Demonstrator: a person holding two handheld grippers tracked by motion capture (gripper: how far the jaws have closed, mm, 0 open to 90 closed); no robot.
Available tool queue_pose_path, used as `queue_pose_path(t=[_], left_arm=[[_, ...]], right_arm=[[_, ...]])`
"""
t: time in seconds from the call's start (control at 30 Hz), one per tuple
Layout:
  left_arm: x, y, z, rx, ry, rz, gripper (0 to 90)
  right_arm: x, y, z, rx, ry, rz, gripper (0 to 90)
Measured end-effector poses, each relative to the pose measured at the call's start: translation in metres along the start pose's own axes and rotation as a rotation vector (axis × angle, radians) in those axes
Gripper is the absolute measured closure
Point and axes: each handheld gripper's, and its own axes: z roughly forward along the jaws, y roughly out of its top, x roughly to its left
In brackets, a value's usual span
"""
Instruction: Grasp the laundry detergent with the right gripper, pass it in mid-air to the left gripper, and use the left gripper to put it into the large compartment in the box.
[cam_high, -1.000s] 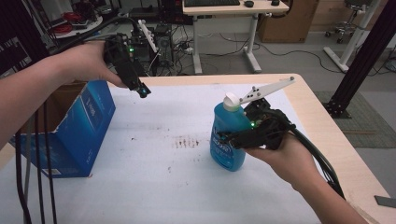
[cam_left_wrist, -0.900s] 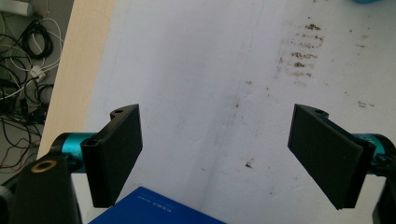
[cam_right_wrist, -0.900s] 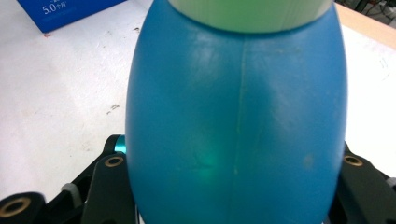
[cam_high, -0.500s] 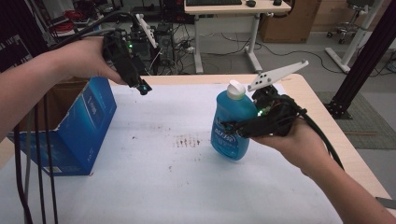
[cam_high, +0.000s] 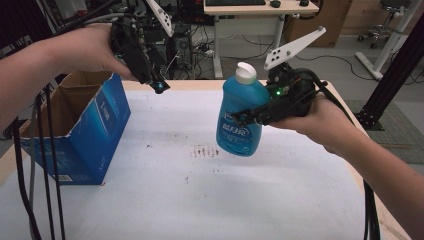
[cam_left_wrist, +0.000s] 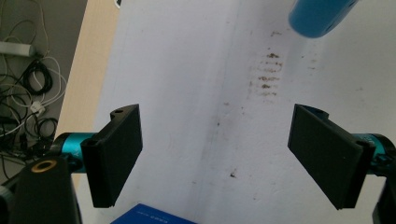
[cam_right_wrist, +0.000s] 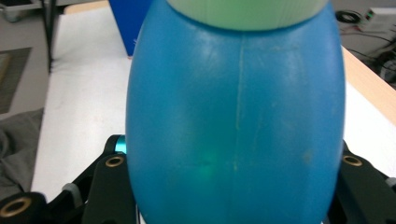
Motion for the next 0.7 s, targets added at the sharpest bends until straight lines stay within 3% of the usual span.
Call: queue_pose_path(t=[0.27,0.33,0.7], left_arm=[[-0.007,0.009,-0.012,-0.022,-0.026,0.037,18.0],[-0.009,0.013,-0.018,-0.046,-0.043,0.042,17.9],[-0.014,0.024,-0.036,-0.089,-0.085,0.074,17.9]], right_arm=[[-0.008,0.015,0.008,-0.003,0.064,-0.039,43.9],[-0.01,0.02,0.012,0.007,0.083,-0.059,44.0],[-0.008,0.038,0.022,0.027,0.146,-0.128,44.0]])
